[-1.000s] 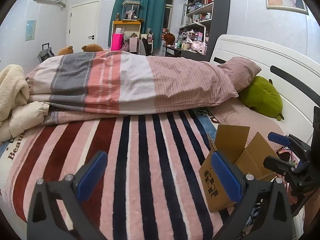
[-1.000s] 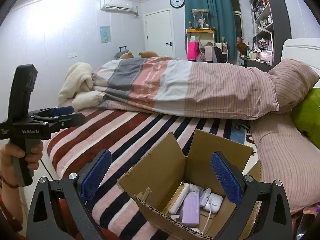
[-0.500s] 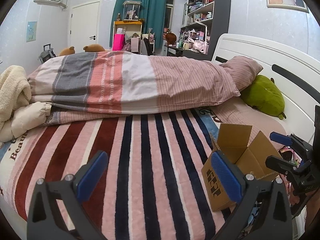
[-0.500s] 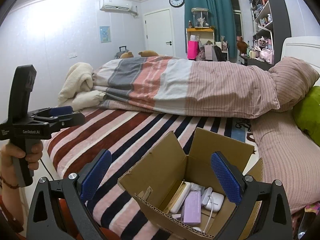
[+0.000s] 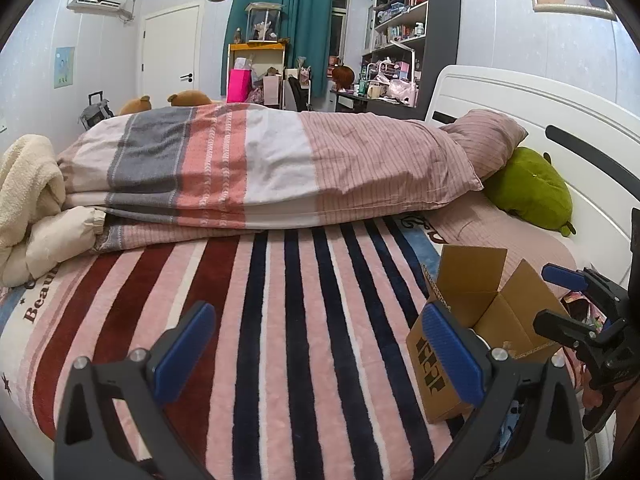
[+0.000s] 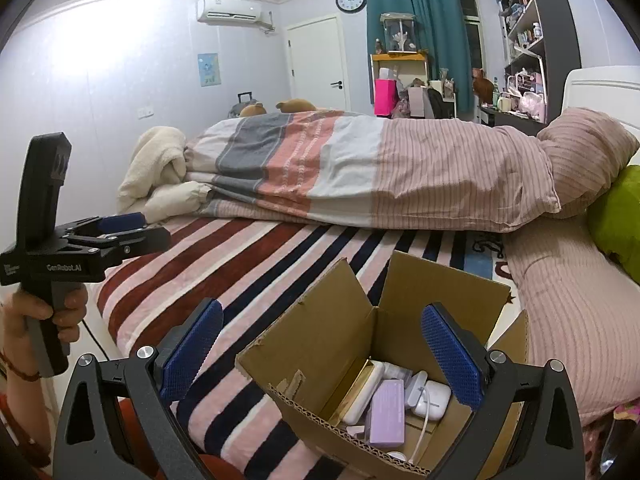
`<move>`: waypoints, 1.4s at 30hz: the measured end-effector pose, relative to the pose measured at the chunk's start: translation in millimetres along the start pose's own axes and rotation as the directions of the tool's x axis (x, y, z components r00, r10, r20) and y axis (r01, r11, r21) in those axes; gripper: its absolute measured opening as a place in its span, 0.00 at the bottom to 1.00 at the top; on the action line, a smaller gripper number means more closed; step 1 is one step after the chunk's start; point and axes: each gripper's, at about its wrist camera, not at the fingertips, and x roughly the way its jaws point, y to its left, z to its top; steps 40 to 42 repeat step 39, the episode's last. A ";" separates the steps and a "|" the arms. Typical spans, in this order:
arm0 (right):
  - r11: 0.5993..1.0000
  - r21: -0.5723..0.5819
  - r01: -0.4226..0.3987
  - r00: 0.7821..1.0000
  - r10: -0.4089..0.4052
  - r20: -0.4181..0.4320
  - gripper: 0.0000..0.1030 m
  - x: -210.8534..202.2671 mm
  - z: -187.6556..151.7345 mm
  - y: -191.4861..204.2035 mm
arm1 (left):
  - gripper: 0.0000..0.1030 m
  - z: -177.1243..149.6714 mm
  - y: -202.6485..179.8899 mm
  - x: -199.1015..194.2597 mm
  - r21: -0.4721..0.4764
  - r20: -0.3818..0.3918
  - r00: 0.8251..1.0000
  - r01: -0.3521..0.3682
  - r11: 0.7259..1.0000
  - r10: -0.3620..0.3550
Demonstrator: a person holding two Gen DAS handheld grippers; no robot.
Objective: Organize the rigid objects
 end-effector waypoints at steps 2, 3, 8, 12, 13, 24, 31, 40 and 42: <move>1.000 0.003 0.002 1.000 -0.002 0.000 0.97 0.0 -1.5 2.6 | 1.00 -0.3 1.0 -0.6 -0.001 0.001 1.000 -0.001 1.000 0.001; 1.000 0.003 0.002 1.000 -0.002 0.000 0.97 0.0 -1.8 3.1 | 1.00 0.2 0.5 0.1 0.000 0.001 1.000 0.001 1.000 -0.001; 1.000 0.001 -0.002 1.000 0.002 0.000 0.97 0.0 -1.1 0.4 | 1.00 0.5 1.9 0.5 0.003 -0.001 1.000 0.000 1.000 0.000; 1.000 0.002 -0.002 1.000 0.002 -0.001 0.97 -0.3 -0.7 -0.4 | 1.00 0.6 3.4 0.8 0.004 0.001 1.000 0.003 1.000 -0.003; 1.000 0.004 -0.003 1.000 0.003 -0.002 0.97 -0.2 -1.8 0.9 | 1.00 0.4 4.6 0.7 0.003 0.001 1.000 0.002 1.000 -0.002; 1.000 0.015 0.009 1.000 -0.009 -0.017 0.97 -0.8 -7.6 9.6 | 1.00 0.6 2.3 0.5 0.006 0.001 1.000 -0.001 1.000 0.001; 0.999 0.026 0.021 1.000 -0.021 -0.015 0.97 -3.3 -8.1 13.8 | 1.00 0.8 3.4 0.8 0.008 0.001 1.000 -0.001 1.000 0.001; 0.999 0.028 0.019 1.000 -0.019 -0.015 0.97 -3.6 -8.9 13.9 | 1.00 1.6 12.0 0.3 0.007 -0.001 1.000 0.003 1.000 -0.003; 0.999 0.028 0.019 1.000 -0.019 -0.015 0.97 -3.6 -8.9 13.9 | 1.00 1.6 12.0 0.3 0.007 -0.001 1.000 0.003 1.000 -0.003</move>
